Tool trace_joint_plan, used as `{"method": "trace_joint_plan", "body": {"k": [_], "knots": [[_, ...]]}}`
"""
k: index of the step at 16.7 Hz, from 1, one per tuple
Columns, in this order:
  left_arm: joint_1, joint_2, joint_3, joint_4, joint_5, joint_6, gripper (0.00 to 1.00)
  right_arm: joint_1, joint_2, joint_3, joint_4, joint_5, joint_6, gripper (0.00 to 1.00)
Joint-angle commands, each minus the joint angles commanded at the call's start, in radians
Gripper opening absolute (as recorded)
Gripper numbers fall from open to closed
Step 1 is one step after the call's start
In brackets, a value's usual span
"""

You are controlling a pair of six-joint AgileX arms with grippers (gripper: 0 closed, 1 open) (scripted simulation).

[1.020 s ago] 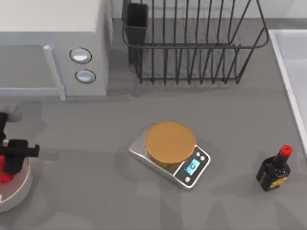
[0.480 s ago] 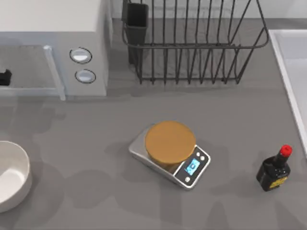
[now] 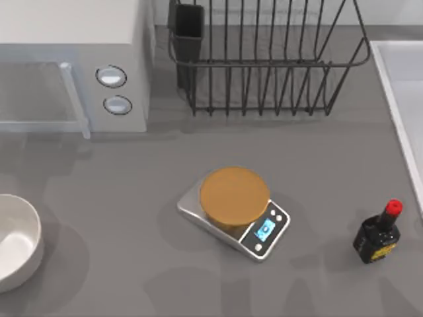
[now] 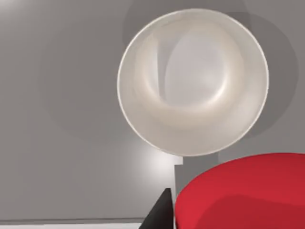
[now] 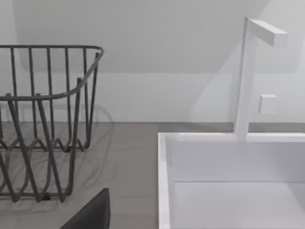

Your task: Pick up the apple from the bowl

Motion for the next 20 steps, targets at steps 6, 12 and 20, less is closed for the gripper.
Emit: {"method": "trace_joint_plan", "body": {"k": [6,12,20], "knots": [[-0.033,0.032,0.000,0.019,0.001,-0.035,0.00,0.000,0.000,0.000,0.000,0.000,0.000,1.00],[-0.338,0.206,-0.018,0.168,0.009,-0.364,0.00,0.000,0.000,0.000,0.000,0.000,0.000,1.00],[-0.580,0.336,-0.055,0.316,0.016,-0.615,0.00,0.000,0.000,0.000,0.000,0.000,0.000,1.00]]}}
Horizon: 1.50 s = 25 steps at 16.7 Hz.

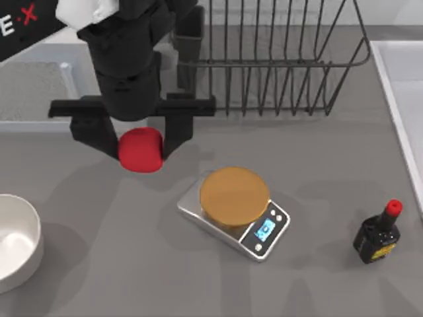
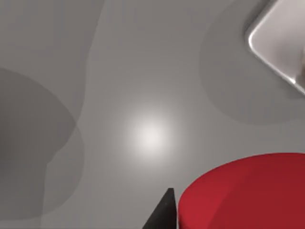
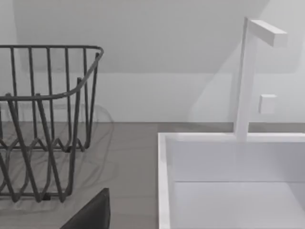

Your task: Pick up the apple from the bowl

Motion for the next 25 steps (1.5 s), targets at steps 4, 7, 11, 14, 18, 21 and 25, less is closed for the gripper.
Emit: {"method": "trace_joint_plan", "body": {"k": [4,7,11,14,18,21,25], "knots": [[0.002,-0.007,-0.012,-0.015,0.004,0.007,0.00,0.000,0.000,0.000,0.000,0.000,0.000,1.00],[-0.006,0.000,-0.109,-0.042,0.019,0.024,0.00,0.000,0.000,0.000,0.000,0.000,0.000,1.00],[0.007,-0.009,-0.279,0.051,0.031,0.052,0.00,0.000,0.000,0.000,0.000,0.000,0.000,1.00],[0.017,0.023,-0.356,0.219,0.021,0.041,0.00,0.000,0.000,0.000,0.000,0.000,0.000,1.00],[0.017,0.045,-0.363,0.394,0.002,0.014,0.00,0.000,0.000,0.000,0.000,0.000,0.000,1.00],[0.004,0.061,-0.359,0.420,0.000,0.005,0.00,0.000,0.000,0.000,0.000,0.000,0.000,1.00],[0.004,0.061,-0.359,0.420,0.000,0.005,0.08,0.000,0.000,0.000,0.000,0.000,0.000,1.00]]}}
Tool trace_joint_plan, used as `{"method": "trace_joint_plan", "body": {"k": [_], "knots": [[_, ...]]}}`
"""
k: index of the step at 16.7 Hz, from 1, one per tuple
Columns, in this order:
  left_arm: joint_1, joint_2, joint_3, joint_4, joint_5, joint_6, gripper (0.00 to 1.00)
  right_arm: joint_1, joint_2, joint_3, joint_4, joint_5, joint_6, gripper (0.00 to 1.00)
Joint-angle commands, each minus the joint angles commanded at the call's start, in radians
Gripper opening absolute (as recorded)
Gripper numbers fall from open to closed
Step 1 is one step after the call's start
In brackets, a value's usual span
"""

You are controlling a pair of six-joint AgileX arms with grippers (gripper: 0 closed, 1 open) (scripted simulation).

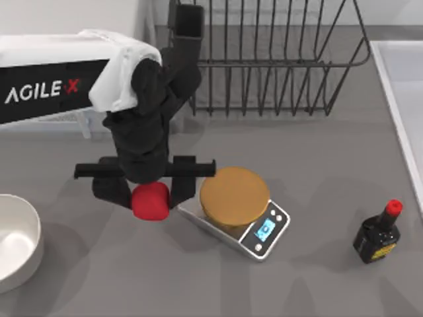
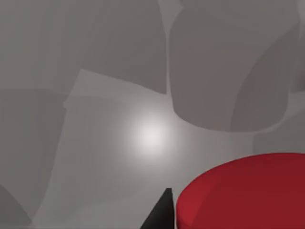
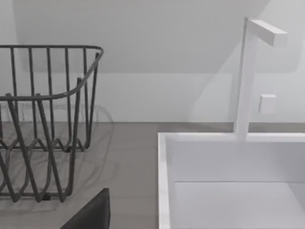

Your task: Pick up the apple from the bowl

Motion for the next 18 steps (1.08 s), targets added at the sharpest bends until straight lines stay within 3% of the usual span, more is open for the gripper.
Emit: {"method": "trace_joint_plan", "body": {"k": [12,18], "knots": [[0.000,0.000,0.000,0.000,0.000,0.000,0.98,0.000,0.000,0.000,0.000,0.000,0.000,1.00],[0.000,0.000,0.000,0.000,0.000,0.000,1.00,0.000,0.000,0.000,0.000,0.000,0.000,1.00]]}}
